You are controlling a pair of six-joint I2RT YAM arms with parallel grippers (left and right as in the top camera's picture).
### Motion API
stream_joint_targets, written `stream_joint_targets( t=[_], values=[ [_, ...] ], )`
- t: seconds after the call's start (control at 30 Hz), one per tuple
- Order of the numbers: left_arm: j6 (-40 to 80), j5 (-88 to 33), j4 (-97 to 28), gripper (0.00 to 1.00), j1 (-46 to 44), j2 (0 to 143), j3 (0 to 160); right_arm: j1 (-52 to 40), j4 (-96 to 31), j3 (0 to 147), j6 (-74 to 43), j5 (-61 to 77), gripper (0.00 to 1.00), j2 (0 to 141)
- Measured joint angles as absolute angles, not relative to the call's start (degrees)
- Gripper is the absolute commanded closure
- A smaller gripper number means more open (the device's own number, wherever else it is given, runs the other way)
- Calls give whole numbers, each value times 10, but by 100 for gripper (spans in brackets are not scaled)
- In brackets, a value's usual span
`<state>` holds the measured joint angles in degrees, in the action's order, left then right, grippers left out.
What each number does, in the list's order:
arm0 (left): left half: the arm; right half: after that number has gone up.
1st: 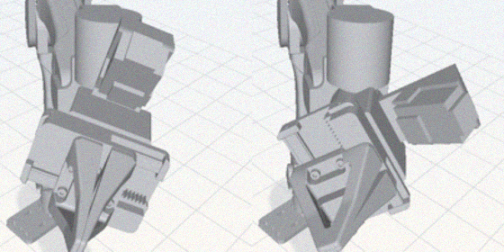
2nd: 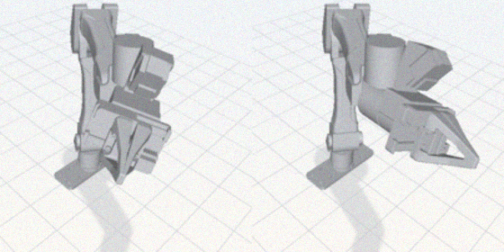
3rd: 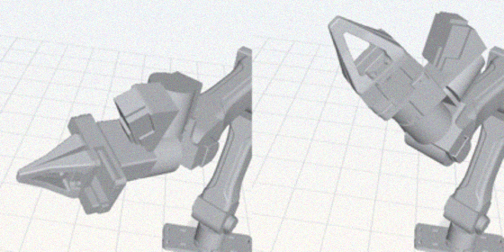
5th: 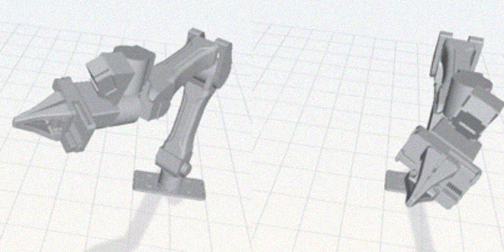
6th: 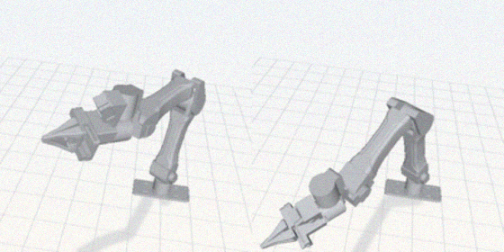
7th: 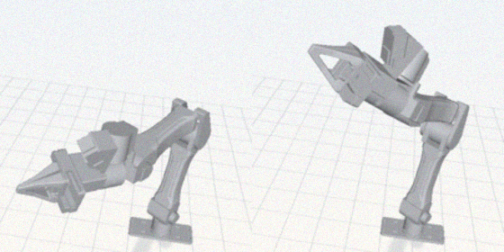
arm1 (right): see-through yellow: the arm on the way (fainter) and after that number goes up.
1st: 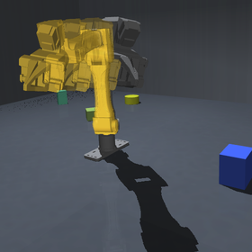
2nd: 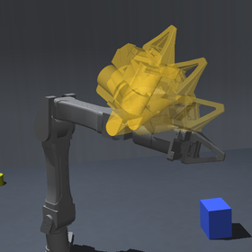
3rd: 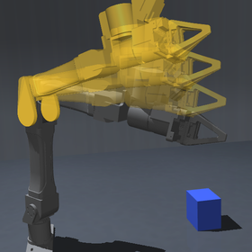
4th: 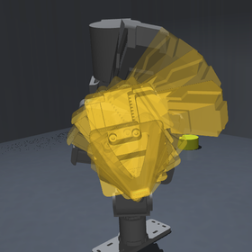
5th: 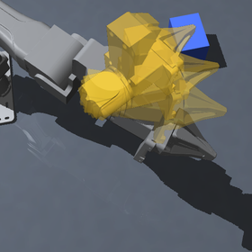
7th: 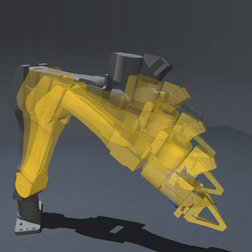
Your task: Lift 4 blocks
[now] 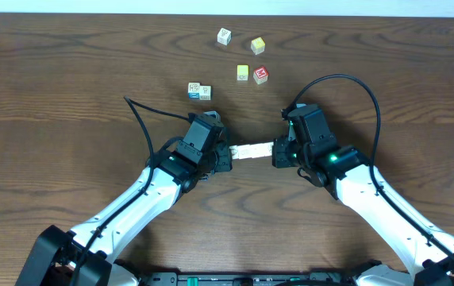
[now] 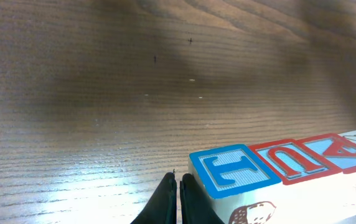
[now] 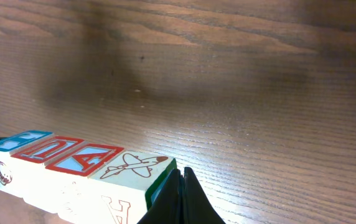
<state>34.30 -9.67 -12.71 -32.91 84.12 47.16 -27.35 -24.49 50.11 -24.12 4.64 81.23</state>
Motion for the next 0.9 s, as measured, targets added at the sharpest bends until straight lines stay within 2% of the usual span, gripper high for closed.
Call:
stream_joint_targets(
  t=[0.9],
  values=[
    [343, -88, -131, 93, -329, 841, 491, -273, -253, 514, -241, 30, 99, 812]
  ],
)
